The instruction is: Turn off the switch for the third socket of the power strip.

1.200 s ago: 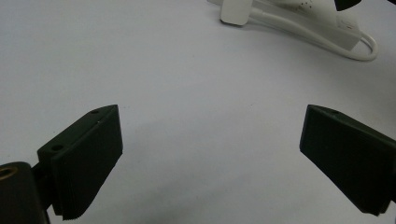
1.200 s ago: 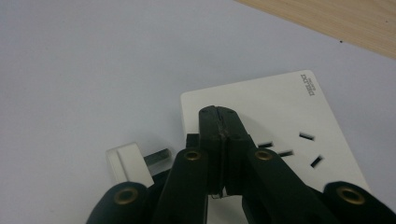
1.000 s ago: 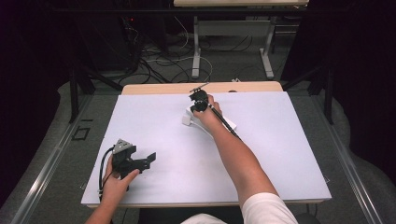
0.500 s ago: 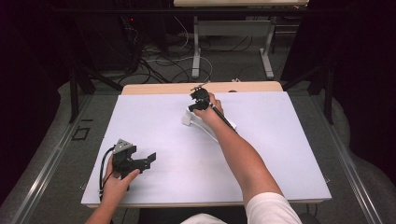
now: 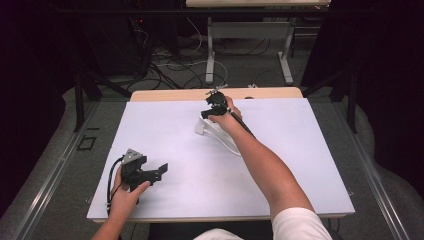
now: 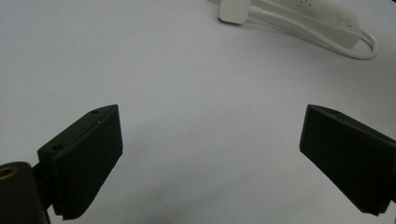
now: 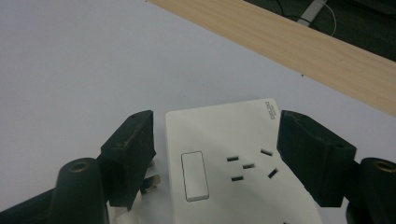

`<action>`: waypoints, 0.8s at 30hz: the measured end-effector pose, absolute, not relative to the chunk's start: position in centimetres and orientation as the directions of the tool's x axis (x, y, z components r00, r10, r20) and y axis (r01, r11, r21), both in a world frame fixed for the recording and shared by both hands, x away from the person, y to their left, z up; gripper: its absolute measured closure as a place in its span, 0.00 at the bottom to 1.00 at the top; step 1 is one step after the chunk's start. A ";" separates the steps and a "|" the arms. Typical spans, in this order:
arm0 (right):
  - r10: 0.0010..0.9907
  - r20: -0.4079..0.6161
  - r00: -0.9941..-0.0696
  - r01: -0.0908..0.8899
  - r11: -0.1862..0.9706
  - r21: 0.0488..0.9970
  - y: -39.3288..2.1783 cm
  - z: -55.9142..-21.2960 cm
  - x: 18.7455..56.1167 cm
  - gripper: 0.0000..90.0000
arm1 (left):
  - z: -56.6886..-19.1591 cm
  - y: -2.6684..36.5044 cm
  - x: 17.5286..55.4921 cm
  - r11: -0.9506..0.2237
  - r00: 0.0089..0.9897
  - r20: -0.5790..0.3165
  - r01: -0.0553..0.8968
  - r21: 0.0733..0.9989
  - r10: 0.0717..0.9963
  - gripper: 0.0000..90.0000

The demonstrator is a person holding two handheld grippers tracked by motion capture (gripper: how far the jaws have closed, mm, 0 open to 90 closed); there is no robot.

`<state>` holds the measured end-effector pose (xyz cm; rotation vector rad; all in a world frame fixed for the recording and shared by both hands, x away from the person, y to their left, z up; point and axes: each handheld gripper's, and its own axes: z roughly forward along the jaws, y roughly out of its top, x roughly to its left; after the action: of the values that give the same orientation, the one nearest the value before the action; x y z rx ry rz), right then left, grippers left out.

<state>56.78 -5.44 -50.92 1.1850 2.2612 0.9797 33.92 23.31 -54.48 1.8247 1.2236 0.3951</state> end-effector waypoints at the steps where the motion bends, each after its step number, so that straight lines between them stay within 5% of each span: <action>1: 0.832 -0.026 -0.555 0.548 0.389 0.741 -5.4 -50.7 56.7 0.29 | -54.5 23.3 33.9 -0.129 0.464 -0.199 0.584 0.802 0.863 0.06; 24: 0.816 0.004 -0.578 0.560 0.393 0.730 -5.7 -47.5 53.8 0.09 | -54.4 23.5 33.9 -0.125 0.440 -0.177 0.576 0.808 0.880 0.03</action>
<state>53.78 -5.72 -47.55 1.1923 2.3009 0.9998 33.90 23.48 -54.42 1.8164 1.2438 0.4368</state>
